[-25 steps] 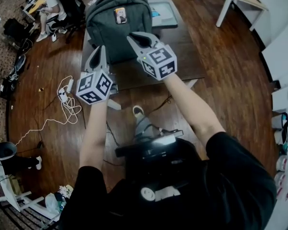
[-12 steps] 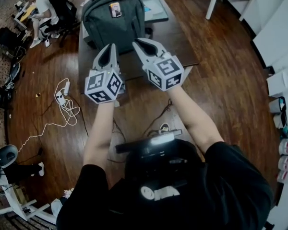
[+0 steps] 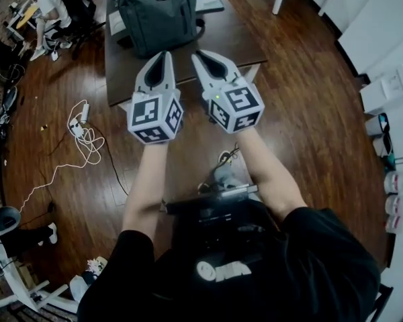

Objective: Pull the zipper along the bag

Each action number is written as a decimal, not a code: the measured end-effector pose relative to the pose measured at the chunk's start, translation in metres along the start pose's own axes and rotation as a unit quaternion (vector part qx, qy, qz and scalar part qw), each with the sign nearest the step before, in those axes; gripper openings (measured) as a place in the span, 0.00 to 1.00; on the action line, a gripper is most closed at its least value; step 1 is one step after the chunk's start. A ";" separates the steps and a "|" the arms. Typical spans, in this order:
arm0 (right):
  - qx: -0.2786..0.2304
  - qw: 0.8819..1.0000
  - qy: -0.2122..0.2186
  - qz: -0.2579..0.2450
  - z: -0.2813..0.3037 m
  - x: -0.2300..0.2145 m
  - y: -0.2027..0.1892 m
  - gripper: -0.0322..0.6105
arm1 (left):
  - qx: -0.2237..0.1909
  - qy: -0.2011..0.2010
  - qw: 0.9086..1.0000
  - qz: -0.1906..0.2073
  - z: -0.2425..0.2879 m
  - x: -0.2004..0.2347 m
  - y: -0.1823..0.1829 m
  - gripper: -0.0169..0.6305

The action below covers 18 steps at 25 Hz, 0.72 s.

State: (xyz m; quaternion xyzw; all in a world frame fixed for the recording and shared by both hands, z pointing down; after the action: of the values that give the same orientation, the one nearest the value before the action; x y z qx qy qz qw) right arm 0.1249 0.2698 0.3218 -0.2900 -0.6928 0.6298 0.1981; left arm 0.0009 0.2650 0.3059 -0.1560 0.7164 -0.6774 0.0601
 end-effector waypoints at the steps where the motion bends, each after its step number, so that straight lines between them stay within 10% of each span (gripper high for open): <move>1: -0.002 1.000 -0.008 -0.004 -0.007 0.006 0.004 0.11 | 0.001 0.002 1.000 0.000 -0.006 -0.005 0.002 0.03; 18: 0.006 1.000 -0.013 -0.004 -0.045 0.031 0.017 0.10 | -0.009 0.075 0.997 0.002 -0.043 -0.042 0.005 0.03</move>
State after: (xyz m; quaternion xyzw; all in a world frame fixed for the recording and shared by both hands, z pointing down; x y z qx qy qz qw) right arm 0.1328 0.3252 0.3078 -0.2781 -0.6929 0.6367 0.1928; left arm 0.0272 0.3189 0.2993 -0.1041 0.7249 -0.6809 0.0062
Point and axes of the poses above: the fingertips, and each gripper's own axes: z forward along the fingers, x to its left, y out of its top, the point moved 6 cm from there along -z, backward along the fingers, and after that the axes turned 7 degrees about y, right-handed, at the moved point
